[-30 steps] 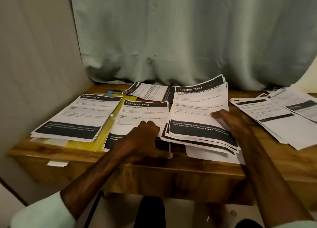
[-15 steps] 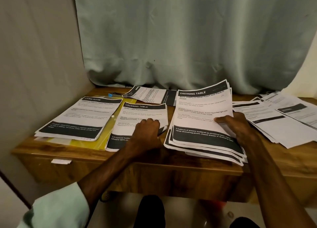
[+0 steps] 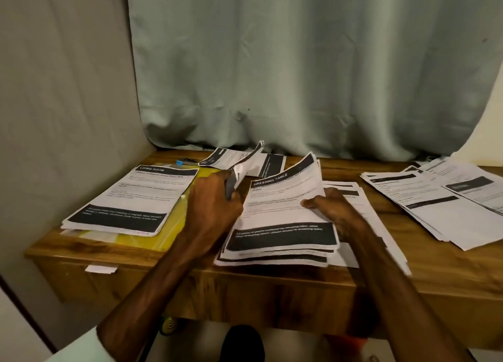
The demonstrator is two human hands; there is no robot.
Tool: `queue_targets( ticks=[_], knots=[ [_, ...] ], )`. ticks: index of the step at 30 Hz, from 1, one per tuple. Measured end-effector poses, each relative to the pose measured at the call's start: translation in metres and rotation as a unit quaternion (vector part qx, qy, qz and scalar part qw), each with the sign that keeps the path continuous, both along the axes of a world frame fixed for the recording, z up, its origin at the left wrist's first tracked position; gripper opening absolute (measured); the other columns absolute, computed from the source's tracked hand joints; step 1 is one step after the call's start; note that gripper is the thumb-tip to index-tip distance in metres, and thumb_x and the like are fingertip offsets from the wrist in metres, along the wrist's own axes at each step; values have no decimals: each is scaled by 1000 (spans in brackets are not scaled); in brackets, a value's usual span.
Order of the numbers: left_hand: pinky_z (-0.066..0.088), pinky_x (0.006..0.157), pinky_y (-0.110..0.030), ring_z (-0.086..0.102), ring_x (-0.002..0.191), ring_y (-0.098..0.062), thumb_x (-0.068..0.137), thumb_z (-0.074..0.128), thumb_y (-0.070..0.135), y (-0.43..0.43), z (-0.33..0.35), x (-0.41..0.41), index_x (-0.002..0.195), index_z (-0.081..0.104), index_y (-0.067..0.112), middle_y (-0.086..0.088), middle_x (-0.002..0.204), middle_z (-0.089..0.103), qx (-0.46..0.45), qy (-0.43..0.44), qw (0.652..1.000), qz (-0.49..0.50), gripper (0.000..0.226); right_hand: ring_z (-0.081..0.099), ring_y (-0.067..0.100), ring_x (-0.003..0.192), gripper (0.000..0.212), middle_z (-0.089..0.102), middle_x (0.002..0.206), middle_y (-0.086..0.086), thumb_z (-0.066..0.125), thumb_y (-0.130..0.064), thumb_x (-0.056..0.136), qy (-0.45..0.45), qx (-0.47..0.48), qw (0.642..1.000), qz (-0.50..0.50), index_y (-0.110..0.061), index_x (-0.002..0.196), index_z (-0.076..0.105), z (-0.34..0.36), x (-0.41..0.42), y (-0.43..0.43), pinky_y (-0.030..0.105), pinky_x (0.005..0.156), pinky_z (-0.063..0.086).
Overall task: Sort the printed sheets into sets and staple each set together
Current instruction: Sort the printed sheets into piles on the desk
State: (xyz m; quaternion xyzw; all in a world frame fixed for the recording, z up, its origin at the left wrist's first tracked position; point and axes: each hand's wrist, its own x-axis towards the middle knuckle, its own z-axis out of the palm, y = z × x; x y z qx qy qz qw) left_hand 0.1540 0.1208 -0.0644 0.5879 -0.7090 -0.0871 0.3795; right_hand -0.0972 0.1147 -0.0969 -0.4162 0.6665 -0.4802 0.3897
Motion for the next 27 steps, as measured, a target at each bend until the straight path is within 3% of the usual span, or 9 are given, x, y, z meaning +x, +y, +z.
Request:
queue_targets(
  ticks=[3,6,8,10,13,18,22,24,27],
  knots=[
    [50,67,-16,66,89,-15,90,71,18,12,-17,-13,115,70,15,-4,106,73,-4,-26,996,-88,26,72,23,88,28,74,114,10,61,-34,102,-13,-2,1000,23,-10,114,68,-9,31,-12,32,72,57],
    [44,88,-22,59,113,-20,93,68,27,21,-39,-29,131,64,17,-3,122,66,30,-85,988,-128,39,73,28,93,52,75,109,12,41,-65,100,-143,-19,990,6,-22,106,71,-15,47,-19,40,85,58],
    [39,97,-23,56,118,-19,94,68,37,23,-50,-36,130,62,18,-2,128,64,56,-98,983,-142,41,74,31,96,58,78,104,8,48,-72,94,-168,-2,986,22,-22,108,74,-19,46,-21,45,92,56],
    [45,97,-26,58,110,-15,89,68,59,20,-53,-37,119,64,24,5,120,65,98,-99,972,-190,47,75,29,95,45,79,100,6,68,-54,91,-117,4,992,42,-16,114,74,-22,42,-19,47,93,57],
    [49,97,-31,56,114,-8,77,63,82,8,-47,-24,127,63,32,14,126,59,154,-29,963,-218,70,76,22,95,17,78,108,3,67,-10,97,-39,-48,996,71,-16,112,71,-22,33,-15,36,81,62],
    [44,110,-46,45,136,-21,68,82,70,-49,-23,10,145,40,32,2,150,47,46,135,988,-66,95,77,21,92,19,78,108,1,64,-10,99,-59,-170,979,100,-18,116,65,10,22,0,27,65,61],
    [58,94,-54,74,104,-28,63,95,45,-76,18,15,131,56,22,-6,126,72,205,441,854,-185,82,76,9,87,21,78,99,-11,63,-8,99,-38,-250,965,73,-17,118,65,50,11,4,19,65,58],
    [55,96,-59,74,104,-35,71,91,36,-80,36,2,121,65,18,-9,115,76,184,476,824,-246,59,75,2,83,22,76,96,-16,63,-9,99,-24,-288,956,51,-17,119,65,72,5,6,14,64,55],
    [58,90,-59,75,101,-36,72,93,40,-78,59,-31,125,62,17,-9,113,77,153,512,797,-282,66,71,-7,80,21,71,100,-20,64,-15,99,15,-331,943,19,-23,118,63,98,-9,9,11,63,55]
  ],
)
